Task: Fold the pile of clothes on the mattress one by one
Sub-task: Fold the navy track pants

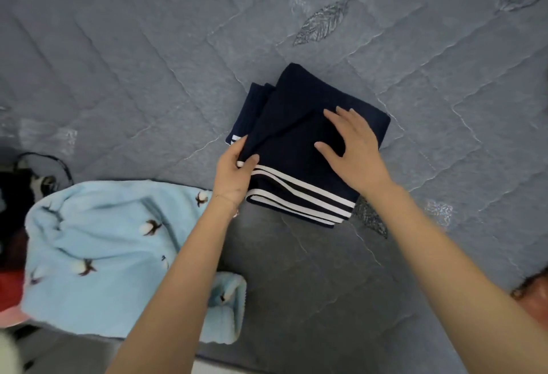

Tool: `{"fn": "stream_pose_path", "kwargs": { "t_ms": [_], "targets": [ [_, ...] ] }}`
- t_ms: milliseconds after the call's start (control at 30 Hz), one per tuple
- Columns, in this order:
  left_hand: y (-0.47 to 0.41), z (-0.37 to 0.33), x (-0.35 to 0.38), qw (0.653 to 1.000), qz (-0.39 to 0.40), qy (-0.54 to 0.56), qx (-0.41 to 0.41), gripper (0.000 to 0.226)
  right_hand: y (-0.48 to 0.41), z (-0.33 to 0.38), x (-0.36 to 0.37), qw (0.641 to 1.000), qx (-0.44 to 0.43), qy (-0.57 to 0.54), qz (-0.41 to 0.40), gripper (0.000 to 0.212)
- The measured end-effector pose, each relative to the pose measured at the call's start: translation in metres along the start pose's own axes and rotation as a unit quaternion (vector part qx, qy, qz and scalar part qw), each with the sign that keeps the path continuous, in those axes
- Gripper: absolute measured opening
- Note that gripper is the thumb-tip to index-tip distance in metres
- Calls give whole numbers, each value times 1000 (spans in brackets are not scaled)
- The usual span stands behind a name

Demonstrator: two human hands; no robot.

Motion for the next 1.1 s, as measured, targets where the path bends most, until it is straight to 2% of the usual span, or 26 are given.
{"fn": "stream_pose_path", "kwargs": {
  "t_ms": [67, 133, 200, 233, 300, 333, 400, 433, 500, 600, 733, 833, 900, 1000, 1100],
  "targets": [
    [-3, 4, -14, 999, -29, -17, 6, 43, 0, 6, 14, 999, -7, 44, 6, 62],
    [0, 6, -23, 993, -83, -82, 28, 48, 1, 9, 28, 996, -19, 86, 10, 65],
    [8, 0, -26, 957, -145, -219, 123, 50, 1, 7, 41, 990, -18, 135, 35, 69],
    [13, -3, -20, 923, -152, -296, 194, 49, 1, 4, 48, 985, -13, 163, 54, 70],
    [20, -1, 4, 845, -105, -437, 290, 49, 0, -2, 58, 976, -7, 201, 83, 70],
    [21, 5, 17, 808, -57, -505, 297, 52, -3, -3, 59, 976, -10, 201, 81, 68],
    [17, 26, 34, 749, 39, -611, 256, 60, -11, -2, 53, 984, -25, 173, 33, 61],
    [13, 38, 36, 737, 64, -631, 236, 61, -17, -1, 49, 986, -30, 163, 2, 60],
    [6, 48, 34, 737, 70, -633, 226, 61, -31, -7, 41, 985, -22, 171, -20, 67],
    [5, 48, 29, 728, 22, -637, 253, 62, -45, -21, 37, 981, 31, 190, 37, 86],
    [12, 48, 16, 746, -44, -626, 222, 71, -42, -27, 32, 981, 56, 172, 71, 91],
    [16, 48, 8, 791, -80, -578, 184, 78, -32, -29, 32, 978, 130, 124, 103, 75],
    [26, 48, 4, 835, -113, -514, 161, 87, -9, -30, 33, 976, 173, 77, 110, 63],
    [40, 55, -1, 918, -145, -351, 114, 102, 37, -33, 40, 972, 211, 37, 100, 53],
    [53, 72, 2, 976, -127, -174, 26, 111, 89, -41, 56, 952, 257, 13, 164, 53]
  ]
}}
Point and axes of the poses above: each hand's wrist, its own y-axis away from the middle knuckle, its own x-axis out of the palm, z = x × y, the point moved 4 cm from there along -y, towards the middle knuckle, and after that the axes turned 3 degrees about y, right-handed, at the moved point
